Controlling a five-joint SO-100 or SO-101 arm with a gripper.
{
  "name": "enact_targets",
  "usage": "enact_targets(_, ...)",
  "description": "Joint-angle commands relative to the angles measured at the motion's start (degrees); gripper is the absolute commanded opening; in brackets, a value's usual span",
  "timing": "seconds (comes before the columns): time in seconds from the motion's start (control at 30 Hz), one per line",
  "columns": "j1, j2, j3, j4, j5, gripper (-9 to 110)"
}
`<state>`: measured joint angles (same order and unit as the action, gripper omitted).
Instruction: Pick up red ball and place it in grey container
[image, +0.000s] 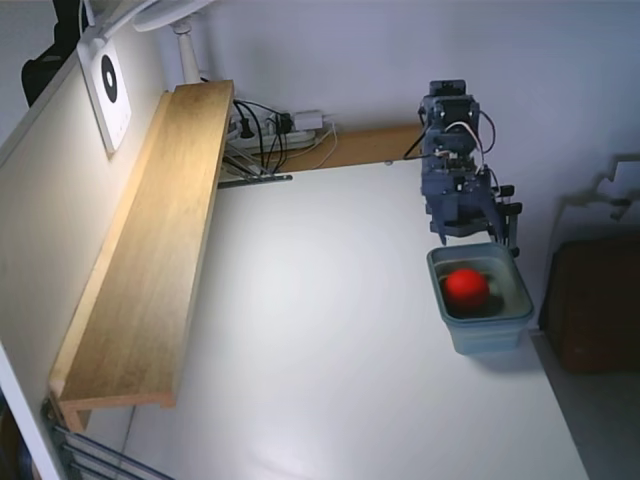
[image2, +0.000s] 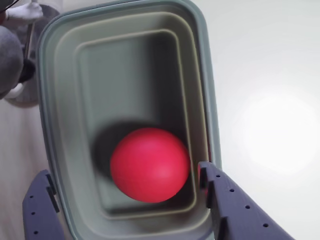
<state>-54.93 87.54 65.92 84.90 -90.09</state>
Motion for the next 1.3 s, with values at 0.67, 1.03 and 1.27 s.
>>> enact_targets(0.67, 25.34, 10.75, 1.66, 4.66, 0.09, 25)
enact_targets(1.03, 41.16, 16.31, 3.83, 7.43, 0.09, 17)
enact_targets(1.27, 51.59, 19.97, 5.26, 9.26, 0.09, 12)
